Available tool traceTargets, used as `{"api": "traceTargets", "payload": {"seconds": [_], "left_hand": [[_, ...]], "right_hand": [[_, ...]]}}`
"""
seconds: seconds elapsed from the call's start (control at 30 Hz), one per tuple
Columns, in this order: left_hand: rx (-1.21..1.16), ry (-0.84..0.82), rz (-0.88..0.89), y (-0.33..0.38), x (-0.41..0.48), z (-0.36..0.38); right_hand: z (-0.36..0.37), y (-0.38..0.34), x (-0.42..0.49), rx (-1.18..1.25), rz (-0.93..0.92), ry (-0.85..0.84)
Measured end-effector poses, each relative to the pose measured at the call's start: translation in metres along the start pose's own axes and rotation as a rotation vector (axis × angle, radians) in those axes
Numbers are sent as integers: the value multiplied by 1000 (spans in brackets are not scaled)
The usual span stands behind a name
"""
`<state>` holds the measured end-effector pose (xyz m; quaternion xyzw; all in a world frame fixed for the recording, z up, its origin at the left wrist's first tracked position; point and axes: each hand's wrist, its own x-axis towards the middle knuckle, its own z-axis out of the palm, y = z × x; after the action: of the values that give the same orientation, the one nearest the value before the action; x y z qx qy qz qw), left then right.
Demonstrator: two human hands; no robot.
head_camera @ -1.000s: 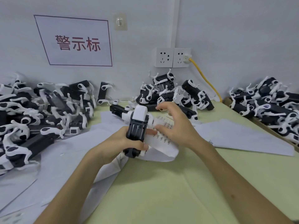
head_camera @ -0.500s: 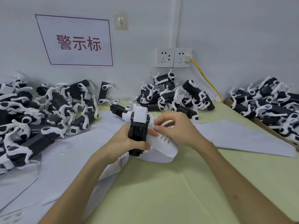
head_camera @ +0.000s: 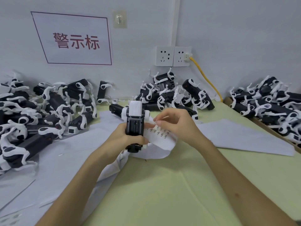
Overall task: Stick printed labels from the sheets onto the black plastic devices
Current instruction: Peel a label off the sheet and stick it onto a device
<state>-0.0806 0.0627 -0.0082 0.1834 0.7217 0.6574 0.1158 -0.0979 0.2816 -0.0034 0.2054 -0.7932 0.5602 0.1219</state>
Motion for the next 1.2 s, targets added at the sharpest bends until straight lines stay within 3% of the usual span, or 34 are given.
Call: {"api": "traceTargets", "payload": {"seconds": [0.17,0.33,0.5,0.77,0.93,1.1,1.2], "left_hand": [[-95,139,14,-1,2,-6],[-261,57,170,7,-2,-11],[-344,13,189,11,-4,-7],[-408,20,131,12,-5,-5],[-458,-27,140,13,-6,-5],[-399,-25,131,11,-5,-4],[-352,-38,117,10,-4,-3]], "right_hand": [[-4,-1,4,255,81,36],[-2,-2,4,321,120,-17],[4,-2,3,356,120,-90],[10,-3,1,228,20,14],[16,-4,-1,-97,-70,84],[20,-4,-4,-200,-221,257],[18,-5,-4,-223,-269,277]]}}
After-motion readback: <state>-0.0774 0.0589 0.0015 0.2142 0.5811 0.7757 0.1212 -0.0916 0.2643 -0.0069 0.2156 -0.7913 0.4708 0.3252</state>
